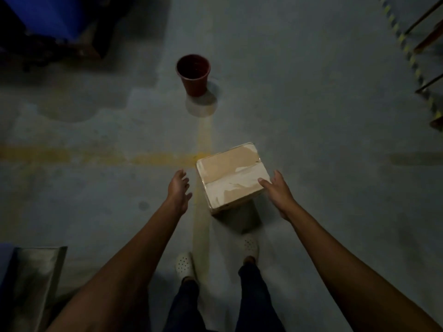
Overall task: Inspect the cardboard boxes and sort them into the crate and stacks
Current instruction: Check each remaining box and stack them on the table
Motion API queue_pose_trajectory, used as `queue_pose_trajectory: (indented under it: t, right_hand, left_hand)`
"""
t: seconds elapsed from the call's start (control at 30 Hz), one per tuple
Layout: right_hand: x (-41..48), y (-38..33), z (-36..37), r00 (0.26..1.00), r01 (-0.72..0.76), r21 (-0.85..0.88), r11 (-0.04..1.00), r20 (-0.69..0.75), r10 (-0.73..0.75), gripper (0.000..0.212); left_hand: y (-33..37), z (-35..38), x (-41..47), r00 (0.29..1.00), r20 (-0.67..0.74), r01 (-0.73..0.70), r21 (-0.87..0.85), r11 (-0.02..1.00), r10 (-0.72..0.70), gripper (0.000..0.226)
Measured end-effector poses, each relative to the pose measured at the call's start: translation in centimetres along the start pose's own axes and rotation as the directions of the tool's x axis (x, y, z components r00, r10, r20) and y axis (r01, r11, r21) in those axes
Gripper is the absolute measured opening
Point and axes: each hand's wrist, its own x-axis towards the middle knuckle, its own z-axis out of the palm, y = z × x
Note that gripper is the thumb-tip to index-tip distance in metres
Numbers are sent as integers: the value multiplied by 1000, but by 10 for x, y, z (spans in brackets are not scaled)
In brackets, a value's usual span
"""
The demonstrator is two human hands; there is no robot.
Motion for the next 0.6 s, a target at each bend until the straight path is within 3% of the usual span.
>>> queue_pose_trajectory:
  t: [0.17, 0.37, 0.47, 0.53, 0.6]
  right_hand:
    - [104, 38, -23, 997, -62, -151, 987, 37, 68, 72]
    - [207, 93, -26, 980, -132, -253, 958, 112, 164, 90]
    - [232, 106, -18, 956, -185, -303, 935, 166, 243, 86]
    - [243, 115, -13, 949, -200, -295, 935, 180, 259, 74]
    - [246, 118, -13, 954, -176, -252, 952, 195, 228, 59]
  left_hand:
    - [-45, 35, 71, 995, -91, 48, 116, 992, -38, 55]
    - [-117, 49, 148, 977, -206, 111, 315, 943, -46, 50]
    - [-141, 54, 172, 968, -225, 161, 207, 965, -113, 49]
    - [-147, 64, 175, 957, -235, 187, 46, 981, -171, 50]
    - [-146, 69, 175, 951, -268, 163, 2, 987, -156, 49]
